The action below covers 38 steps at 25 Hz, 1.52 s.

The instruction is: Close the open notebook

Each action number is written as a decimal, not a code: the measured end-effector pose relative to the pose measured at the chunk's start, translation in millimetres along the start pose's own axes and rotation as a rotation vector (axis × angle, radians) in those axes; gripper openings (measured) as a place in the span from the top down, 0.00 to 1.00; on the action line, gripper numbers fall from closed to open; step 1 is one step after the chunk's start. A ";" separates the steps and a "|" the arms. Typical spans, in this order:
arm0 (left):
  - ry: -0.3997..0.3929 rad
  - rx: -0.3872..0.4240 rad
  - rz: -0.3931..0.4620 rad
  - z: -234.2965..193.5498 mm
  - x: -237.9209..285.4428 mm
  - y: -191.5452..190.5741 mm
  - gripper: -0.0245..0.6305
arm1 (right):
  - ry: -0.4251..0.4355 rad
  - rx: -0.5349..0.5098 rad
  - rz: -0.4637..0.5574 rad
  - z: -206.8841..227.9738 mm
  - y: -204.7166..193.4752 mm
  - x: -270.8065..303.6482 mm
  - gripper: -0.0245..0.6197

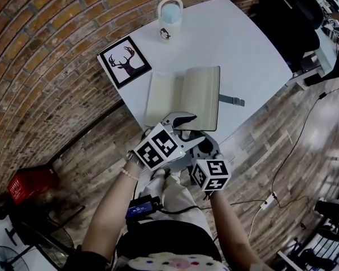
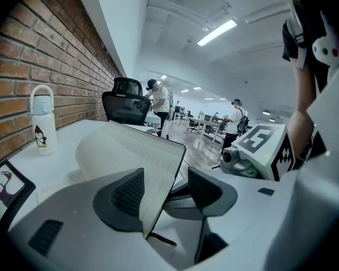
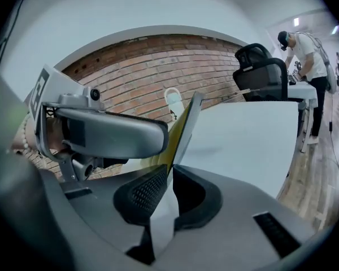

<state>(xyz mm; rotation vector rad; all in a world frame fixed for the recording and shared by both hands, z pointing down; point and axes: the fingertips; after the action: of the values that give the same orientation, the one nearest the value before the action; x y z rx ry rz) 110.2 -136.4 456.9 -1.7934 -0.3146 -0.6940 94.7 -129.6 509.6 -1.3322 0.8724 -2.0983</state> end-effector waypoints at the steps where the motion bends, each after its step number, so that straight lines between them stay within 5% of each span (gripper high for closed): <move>1: 0.000 -0.002 0.003 0.0 -0.8 0.2 0.59 | 0.000 -0.010 0.013 -0.2 3.6 -2.0 0.90; 6: 0.008 -0.037 0.037 -3.4 -7.5 2.1 0.59 | 0.030 0.003 0.053 2.0 17.7 -7.7 0.87; 16: -0.015 -0.083 0.075 -7.3 -18.1 4.2 0.59 | 0.135 -0.019 0.061 -11.4 24.7 -15.6 0.64; 24: -0.035 -0.074 0.105 -0.5 -22.0 14.4 0.59 | 0.088 -0.008 0.103 -7.6 34.2 -17.4 0.64; 38: 0.038 -0.092 0.130 -8.7 -48.9 9.5 0.59 | 0.028 0.035 0.158 -3.2 53.1 -29.5 0.86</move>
<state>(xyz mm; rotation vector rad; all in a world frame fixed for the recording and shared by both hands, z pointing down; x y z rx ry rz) 74.0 -141.5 421.9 -1.8678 -0.1410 -0.6586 107.4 -143.6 451.7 -1.1790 0.9174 -2.0058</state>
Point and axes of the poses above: the fingertips, and each gripper's own axes: x forward along the fingers, z to its right, y out of its top, and after that the axes turned 9 degrees about -z, right-handed
